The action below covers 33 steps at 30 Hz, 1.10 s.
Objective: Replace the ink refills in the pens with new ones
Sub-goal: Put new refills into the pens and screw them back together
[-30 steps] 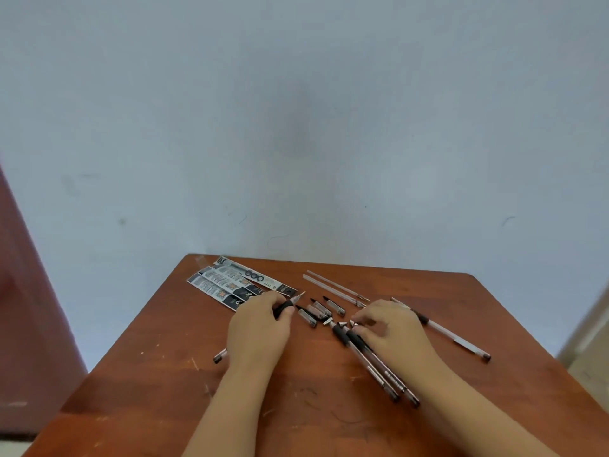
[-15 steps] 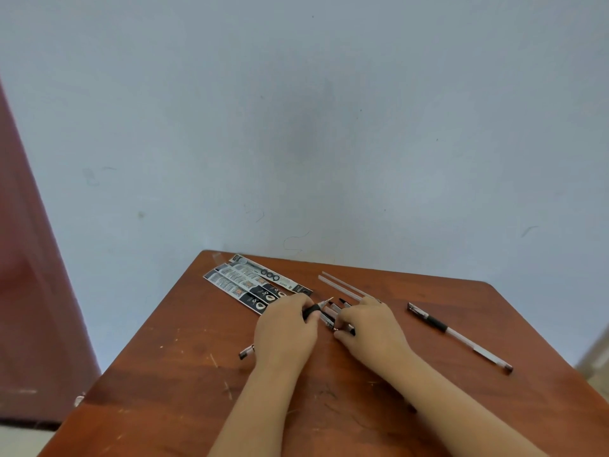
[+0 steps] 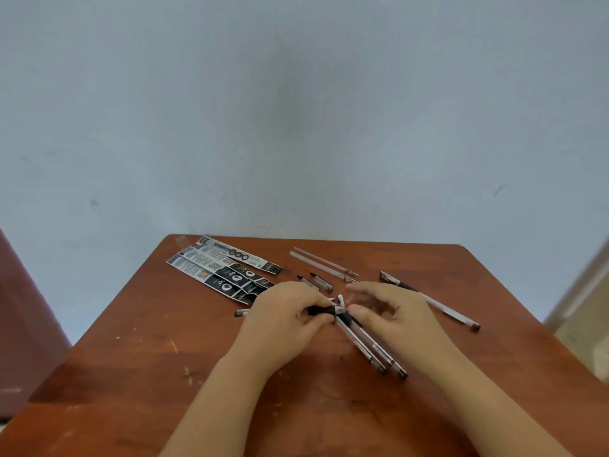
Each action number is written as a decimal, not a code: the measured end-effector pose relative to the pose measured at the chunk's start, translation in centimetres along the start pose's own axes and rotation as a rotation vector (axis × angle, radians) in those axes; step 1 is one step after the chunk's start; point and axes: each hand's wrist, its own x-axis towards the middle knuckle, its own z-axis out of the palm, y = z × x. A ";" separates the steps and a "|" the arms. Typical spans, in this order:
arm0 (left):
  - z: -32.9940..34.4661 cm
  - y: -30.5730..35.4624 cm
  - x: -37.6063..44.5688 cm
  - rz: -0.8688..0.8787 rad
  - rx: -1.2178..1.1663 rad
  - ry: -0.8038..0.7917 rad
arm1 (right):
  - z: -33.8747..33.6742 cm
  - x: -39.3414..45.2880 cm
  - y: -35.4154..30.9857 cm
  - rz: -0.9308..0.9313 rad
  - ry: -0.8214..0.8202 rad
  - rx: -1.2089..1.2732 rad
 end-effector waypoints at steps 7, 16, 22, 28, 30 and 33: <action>0.5 0.3 -0.2 0.032 -0.011 -0.015 | -0.1 0.1 0.3 -0.001 -0.016 0.036; 0.2 0.1 -0.3 -0.050 0.031 0.002 | -1.7 0.1 0.7 0.030 -0.098 -0.091; 0.2 0.1 -0.3 -0.040 0.032 0.042 | -2.0 0.1 0.6 0.013 -0.075 -0.158; -0.4 -1.0 -0.1 -0.258 0.135 0.063 | -3.0 0.5 1.5 0.012 0.061 -0.341; -0.7 -1.5 0.0 -0.350 0.187 0.070 | -3.6 0.6 1.8 0.029 0.092 -0.356; -1.0 -1.6 0.0 -0.439 0.205 0.138 | -4.2 0.5 2.1 0.065 0.152 -0.291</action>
